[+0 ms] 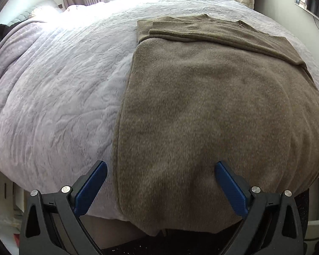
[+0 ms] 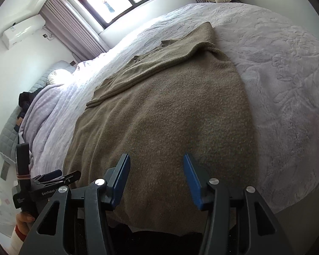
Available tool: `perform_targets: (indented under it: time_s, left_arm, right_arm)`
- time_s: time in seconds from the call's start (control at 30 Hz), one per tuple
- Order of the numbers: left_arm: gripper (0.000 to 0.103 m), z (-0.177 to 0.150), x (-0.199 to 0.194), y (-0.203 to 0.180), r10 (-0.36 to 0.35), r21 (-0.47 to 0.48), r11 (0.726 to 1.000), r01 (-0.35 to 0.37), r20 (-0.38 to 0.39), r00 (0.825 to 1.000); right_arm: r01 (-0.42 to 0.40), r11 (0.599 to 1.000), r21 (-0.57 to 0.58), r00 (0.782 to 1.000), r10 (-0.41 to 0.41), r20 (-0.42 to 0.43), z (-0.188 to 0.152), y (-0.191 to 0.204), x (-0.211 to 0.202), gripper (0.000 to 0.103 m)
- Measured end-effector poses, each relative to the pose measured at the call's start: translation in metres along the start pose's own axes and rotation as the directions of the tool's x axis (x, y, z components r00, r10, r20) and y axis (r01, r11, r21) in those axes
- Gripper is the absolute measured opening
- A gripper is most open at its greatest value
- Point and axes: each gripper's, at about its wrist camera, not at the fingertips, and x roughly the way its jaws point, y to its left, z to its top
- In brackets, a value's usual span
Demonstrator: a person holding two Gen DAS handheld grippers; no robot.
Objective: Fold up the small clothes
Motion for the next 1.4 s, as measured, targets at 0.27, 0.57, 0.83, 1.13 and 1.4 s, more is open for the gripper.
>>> perform_targets:
  time_s: [0.27, 0.57, 0.83, 1.13, 1.4]
  left_arm:
    - [0.102, -0.032, 0.003, 0.011, -0.058, -0.055, 0.997, 0.058, -0.007, 0.998]
    - [0.102, -0.058, -0.010, 0.038, -0.075, -0.033, 0.997, 0.076, 0.028, 0.997]
    - [0.102, -0.079, 0.000, 0.064, -0.220, -0.010, 0.975, 0.220, -0.029, 0.975]
    - [0.102, -0.088, 0.001, 0.046, -0.353, 0.076, 0.932, 0.355, -0.038, 0.935]
    - [0.102, -0.090, 0.006, 0.035, -0.502, 0.079, 0.858, 0.507, -0.076, 0.861]
  right_arm:
    - [-0.015, 1.000, -0.026, 0.999, 0.016, 0.034, -0.028, 0.001, -0.004, 0.057]
    - [-0.054, 0.998, -0.024, 0.998, 0.055, 0.028, -0.032, -0.012, -0.019, 0.059]
    - [0.024, 0.999, 0.023, 0.998, -0.025, 0.052, -0.031, -0.054, -0.048, 0.059]
    - [-0.080, 0.992, 0.094, 0.996, 0.083, -0.032, -0.039, -0.093, -0.029, 0.059]
    - [-0.260, 0.965, 0.026, 0.957, 0.261, -0.122, -0.040, -0.082, -0.017, 0.062]
